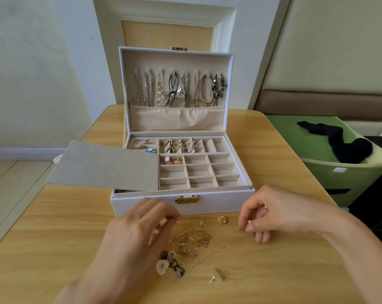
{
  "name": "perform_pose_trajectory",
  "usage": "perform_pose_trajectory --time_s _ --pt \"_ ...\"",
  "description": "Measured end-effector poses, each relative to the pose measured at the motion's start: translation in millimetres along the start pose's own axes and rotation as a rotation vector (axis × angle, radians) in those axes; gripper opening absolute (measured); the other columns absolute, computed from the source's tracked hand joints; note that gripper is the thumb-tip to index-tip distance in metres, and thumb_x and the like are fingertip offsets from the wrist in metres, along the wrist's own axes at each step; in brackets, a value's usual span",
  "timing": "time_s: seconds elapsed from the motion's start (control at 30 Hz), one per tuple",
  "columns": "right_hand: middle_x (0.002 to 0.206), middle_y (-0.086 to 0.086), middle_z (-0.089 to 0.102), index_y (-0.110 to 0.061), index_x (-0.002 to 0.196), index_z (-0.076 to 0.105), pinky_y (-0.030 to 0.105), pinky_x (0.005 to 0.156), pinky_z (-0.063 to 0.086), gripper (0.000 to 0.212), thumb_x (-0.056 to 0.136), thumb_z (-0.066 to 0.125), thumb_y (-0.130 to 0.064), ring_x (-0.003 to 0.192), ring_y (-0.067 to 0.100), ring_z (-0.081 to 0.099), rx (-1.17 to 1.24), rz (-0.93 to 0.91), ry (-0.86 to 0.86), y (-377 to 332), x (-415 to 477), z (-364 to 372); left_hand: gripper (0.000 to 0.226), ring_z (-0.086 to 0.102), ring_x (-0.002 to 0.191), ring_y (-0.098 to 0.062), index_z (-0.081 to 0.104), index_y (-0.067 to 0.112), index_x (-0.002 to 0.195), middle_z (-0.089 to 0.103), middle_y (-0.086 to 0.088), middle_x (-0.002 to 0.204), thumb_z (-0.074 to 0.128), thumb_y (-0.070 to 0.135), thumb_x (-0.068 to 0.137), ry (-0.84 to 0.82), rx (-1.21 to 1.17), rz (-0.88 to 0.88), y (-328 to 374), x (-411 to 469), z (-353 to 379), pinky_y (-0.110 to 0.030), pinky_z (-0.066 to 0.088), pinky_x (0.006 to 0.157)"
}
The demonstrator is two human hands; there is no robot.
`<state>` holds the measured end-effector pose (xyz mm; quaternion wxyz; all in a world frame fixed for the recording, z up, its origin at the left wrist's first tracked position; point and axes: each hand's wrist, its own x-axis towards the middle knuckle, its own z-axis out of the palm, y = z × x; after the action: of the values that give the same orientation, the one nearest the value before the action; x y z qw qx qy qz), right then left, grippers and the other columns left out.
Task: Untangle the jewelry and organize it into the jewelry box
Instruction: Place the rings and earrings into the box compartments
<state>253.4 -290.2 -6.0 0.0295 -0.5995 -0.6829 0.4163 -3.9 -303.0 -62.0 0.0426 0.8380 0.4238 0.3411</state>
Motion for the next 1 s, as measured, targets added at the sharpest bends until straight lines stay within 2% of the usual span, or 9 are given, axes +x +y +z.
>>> perform_pose_trajectory --time_s 0.17,0.37,0.47,0.53,0.6,0.67,0.83,0.93,1.0 --pt "0.063 0.007 0.067 -0.005 0.083 0.069 0.024 0.062 0.056 0.010 0.082 0.065 0.004 0.057 0.012 0.066 0.040 0.031 -0.041 4 1 -4 0.023 0.057 0.072 -0.011 0.060 0.027 0.096 0.058 0.011 0.084 0.062 0.024 0.074 -0.210 0.161 0.255 28 13 40 -0.023 0.045 0.047" --pt "0.065 0.013 0.066 -0.002 0.085 0.065 0.022 0.059 0.056 0.013 0.079 0.066 0.010 0.054 0.013 0.066 0.143 0.048 -0.077 7 2 -3 0.033 0.048 0.047 -0.015 0.059 0.022 0.073 0.053 0.001 0.070 0.077 0.017 0.046 -0.269 0.450 0.302 46 36 57 -0.022 0.018 0.038" --pt "0.067 0.015 0.065 0.005 0.090 0.066 0.023 0.060 0.057 0.012 0.079 0.067 0.008 0.057 0.016 0.066 0.147 0.043 -0.093 6 3 -3 0.009 0.047 0.042 -0.015 0.056 0.021 0.066 0.050 0.000 0.064 0.059 0.013 0.064 -0.215 0.482 0.306 50 43 64 -0.022 0.014 0.039" --pt "0.061 0.009 0.065 0.004 0.090 0.066 0.023 0.059 0.057 0.011 0.079 0.067 0.007 0.057 0.015 0.066 0.149 0.042 -0.105 6 4 -2 0.018 0.049 0.042 -0.014 0.056 0.021 0.063 0.051 0.001 0.063 0.043 0.010 0.068 -0.185 0.489 0.304 53 44 66 -0.022 0.014 0.039" --pt "0.057 0.004 0.065 0.004 0.090 0.067 0.022 0.058 0.056 0.011 0.079 0.068 0.006 0.054 0.012 0.066 0.146 0.038 -0.105 5 5 -1 0.007 0.051 0.044 -0.014 0.057 0.020 0.063 0.053 0.000 0.064 0.060 0.014 0.064 -0.187 0.466 0.296 53 45 67 -0.021 0.015 0.039" --pt "0.056 0.004 0.065 0.008 0.091 0.066 0.022 0.057 0.056 0.013 0.079 0.068 0.005 0.053 0.011 0.066 0.154 0.019 -0.085 6 5 -1 0.023 0.053 0.046 -0.014 0.058 0.020 0.064 0.053 0.001 0.064 0.077 0.017 0.053 -0.201 0.428 0.276 54 44 66 -0.021 0.015 0.039" --pt "0.066 0.014 0.067 0.001 0.076 0.067 0.023 0.062 0.056 0.005 0.080 0.067 0.004 0.061 0.014 0.068 0.245 -0.068 -0.055 3 4 -2 0.033 0.054 0.055 -0.014 0.057 0.022 0.072 0.052 0.002 0.071 0.082 0.023 0.051 -0.214 0.330 0.219 54 37 63 -0.022 0.023 0.037" --pt "0.065 0.012 0.068 0.005 0.074 0.067 0.022 0.060 0.055 0.007 0.080 0.067 0.003 0.061 0.016 0.068 0.310 -0.112 -0.059 1 4 -1 0.009 0.054 0.059 -0.014 0.055 0.024 0.075 0.051 0.005 0.071 0.061 0.029 0.071 -0.155 0.245 0.189 50 35 60 -0.022 0.027 0.040" --pt "0.063 0.012 0.068 0.005 0.074 0.067 0.021 0.057 0.054 0.006 0.080 0.066 0.005 0.059 0.017 0.068 0.353 -0.125 -0.071 0 3 0 0.008 0.052 0.060 -0.013 0.053 0.024 0.076 0.050 0.005 0.070 0.048 0.030 0.075 -0.135 0.196 0.165 49 36 56 -0.022 0.027 0.041"
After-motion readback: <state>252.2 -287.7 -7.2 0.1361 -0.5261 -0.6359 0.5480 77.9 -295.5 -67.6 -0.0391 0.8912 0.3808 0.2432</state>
